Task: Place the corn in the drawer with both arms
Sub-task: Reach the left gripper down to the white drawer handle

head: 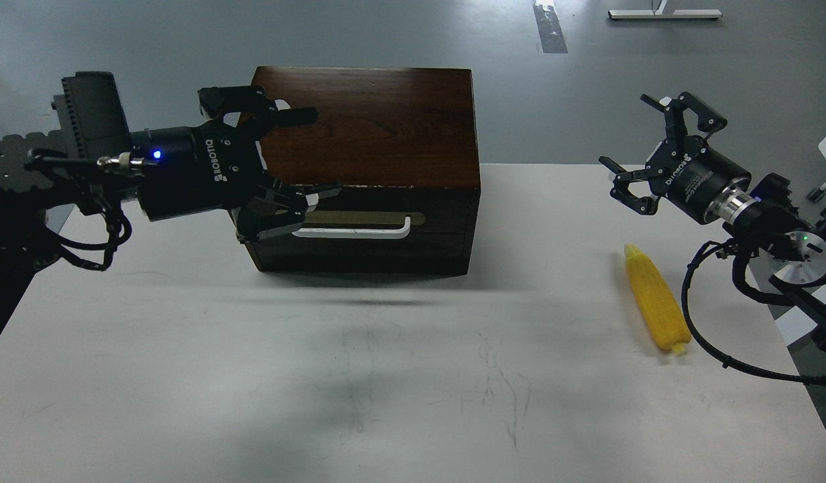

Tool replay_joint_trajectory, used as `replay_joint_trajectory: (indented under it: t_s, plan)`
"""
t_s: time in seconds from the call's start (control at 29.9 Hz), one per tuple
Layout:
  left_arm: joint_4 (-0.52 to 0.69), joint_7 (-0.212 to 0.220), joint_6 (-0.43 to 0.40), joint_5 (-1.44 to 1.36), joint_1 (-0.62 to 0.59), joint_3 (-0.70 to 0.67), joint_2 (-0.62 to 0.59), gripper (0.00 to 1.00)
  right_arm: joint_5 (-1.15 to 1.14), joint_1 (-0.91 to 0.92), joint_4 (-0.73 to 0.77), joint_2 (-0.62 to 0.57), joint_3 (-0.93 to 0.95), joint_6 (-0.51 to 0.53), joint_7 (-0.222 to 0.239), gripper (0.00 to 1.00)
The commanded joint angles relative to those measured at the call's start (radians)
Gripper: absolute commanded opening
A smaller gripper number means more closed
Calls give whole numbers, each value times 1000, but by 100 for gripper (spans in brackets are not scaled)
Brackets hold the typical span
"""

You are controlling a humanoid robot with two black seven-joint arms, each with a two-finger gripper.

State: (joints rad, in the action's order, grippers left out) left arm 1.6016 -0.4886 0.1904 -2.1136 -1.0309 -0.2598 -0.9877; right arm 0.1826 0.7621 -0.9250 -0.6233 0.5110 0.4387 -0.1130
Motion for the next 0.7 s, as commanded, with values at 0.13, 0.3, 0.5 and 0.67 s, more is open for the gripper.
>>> replay_joint_trajectory:
  t_s: [0.13, 0.3, 0.5, 0.67]
  plan:
    - [-46, 0, -5, -68, -12, 86, 50, 90, 0, -6, 0, 2, 0, 0, -1, 100]
    - [-95, 0, -5, -68, -12, 96, 107, 92, 0, -6, 0, 5, 0, 0, -1, 100]
    - [-152, 0, -5, -68, -27, 138, 156, 94, 0, -7, 0, 5, 0, 0, -1, 100]
    - [-153, 0, -5, -68, -32, 149, 173, 94, 0, -7, 0, 4, -2, 0, -1, 100]
